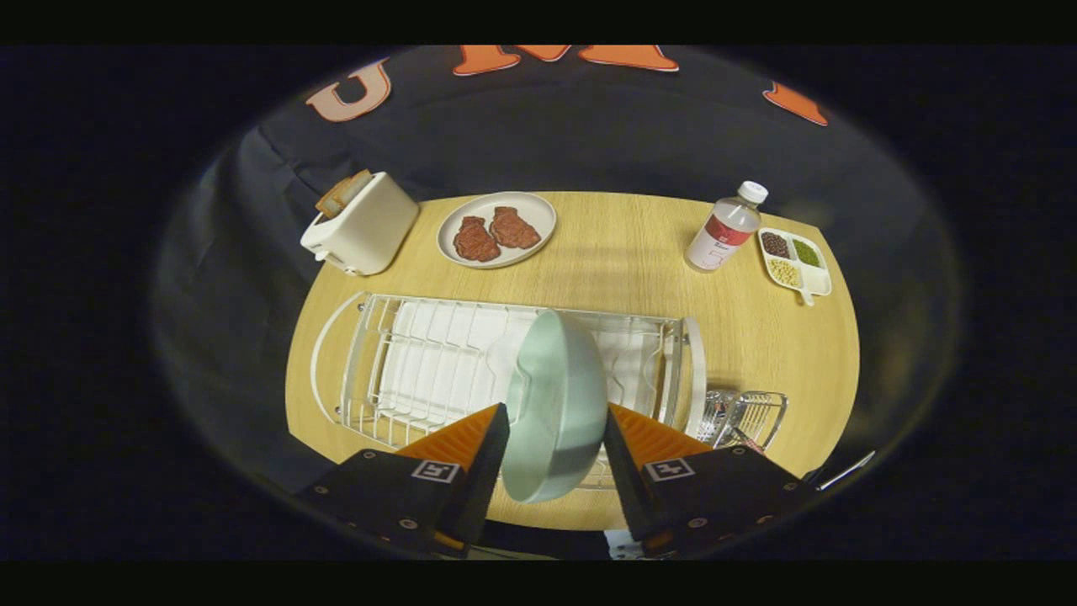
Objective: Take the plate from the dish rack, then take the spoon from the basket and place it into the plate.
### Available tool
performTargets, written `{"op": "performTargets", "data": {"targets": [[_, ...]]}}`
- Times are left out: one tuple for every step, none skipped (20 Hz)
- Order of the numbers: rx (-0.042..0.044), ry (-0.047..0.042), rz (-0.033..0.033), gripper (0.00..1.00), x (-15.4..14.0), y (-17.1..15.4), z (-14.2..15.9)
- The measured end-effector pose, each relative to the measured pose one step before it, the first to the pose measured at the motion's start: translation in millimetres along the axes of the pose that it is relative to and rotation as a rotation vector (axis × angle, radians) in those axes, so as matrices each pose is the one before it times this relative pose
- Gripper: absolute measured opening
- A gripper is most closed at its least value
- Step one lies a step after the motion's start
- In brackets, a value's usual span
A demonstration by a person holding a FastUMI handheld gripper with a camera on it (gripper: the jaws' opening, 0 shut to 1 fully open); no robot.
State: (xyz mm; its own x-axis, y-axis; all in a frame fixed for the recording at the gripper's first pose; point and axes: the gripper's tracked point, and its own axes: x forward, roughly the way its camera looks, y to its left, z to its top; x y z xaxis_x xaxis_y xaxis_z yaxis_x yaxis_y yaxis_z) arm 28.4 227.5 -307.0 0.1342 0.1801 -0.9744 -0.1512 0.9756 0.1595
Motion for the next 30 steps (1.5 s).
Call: {"op": "performTargets", "data": {"targets": [[0.00604, 0.01386, -0.01105, 0.58, 2.87, 3.72, -3.72], [0.00315, 0.01659, -0.01411, 0.54, 2.56, 2.95, -3.88], [0.00469, 0.01537, -0.02264, 0.47, 2.17, 1.13, -4.14], [0.00162, -0.00029, -0.03982, 0.43, 1.83, -3.44, -0.13], [0.00571, -0.00367, -0.03361, 0.4, 0.86, -2.56, 0.81], [0.01339, 0.00099, -0.0227, 0.37, -1.98, 1.01, -0.1], [0.01267, 0.00158, -0.01973, 0.34, -0.64, -1.31, -0.07], [0.00771, 0.00413, -0.02864, 0.32, -0.25, -3.69, -2.48], [0.00752, -0.00211, -0.02597, 0.3, -1.14, -4.06, 0.33], [0.01491, -0.00445, -0.02251, 0.28, -1.96, -3.72, 1.61], [0.01388, -0.00744, -0.02001, 0.26, -2.6, -4.56, 2.82], [0.01379, -0.00878, -0.0167, 0.25, -2.6, -5.01, 2.82], [0.00667, -0.00843, -0.01488, 0.24, -3.3, -4.79, 2.71], [0.0076, -0.01087, -0.01071, 0.24, -4.7, -5.31, 2.84], [0.00902, -0.01188, -0.02204, 0.24, -4.59, -8.62, 2.17], [0.01039, -0.0137, -0.00392, 0.24, -4.67, -6.33, 0.96], [0.01316, -0.00203, 0.01118, 0.23, -5.12, -3.63, -1.03], [0.01469, 0.00184, 0.00983, 0.23, -5.97, -4.55, -4.29], [0.0108, -0.0057, 0.00921, 0.23, -5.13, -5.27, -2.22], [0.00702, -0.01091, 0.00683, 0.22, -5.63, -6.18, -1.58], [0.01, -0.00974, 0.00824, 0.22, -6.98, -6.32, -2.32], [0.01355, -0.00841, 0.01154, 0.22, -5.55, -5.31, -2.79], [0.01228, -0.00795, 0.01485, 0.22, -5.84, -4.47, -3.32], [0.0116, -0.00658, 0.01559, 0.22, -5.32, -5.28, -4.68], [0.00949, -0.00518, 0.0153, 0.22, -4.63, -4.51, -5.29], [0.00519, -0.00414, 0.01516, 0.22, -3.5, -5.18, -6.61], [0.0015, -0.00014, 0.01536, 0.22, -4.04, -6.1, -7.54], [-0.00273, 0.00011, 0.01434, 0.22, -3.16, -5.66, -7.91], [-0.0027, 0.00181, 0.01295, 0.22, -2.55, -5.62, -7.38], [-0.00356, -0.00002, 0.01401, 0.22, -1.32, -6.48, -5.91]]}}
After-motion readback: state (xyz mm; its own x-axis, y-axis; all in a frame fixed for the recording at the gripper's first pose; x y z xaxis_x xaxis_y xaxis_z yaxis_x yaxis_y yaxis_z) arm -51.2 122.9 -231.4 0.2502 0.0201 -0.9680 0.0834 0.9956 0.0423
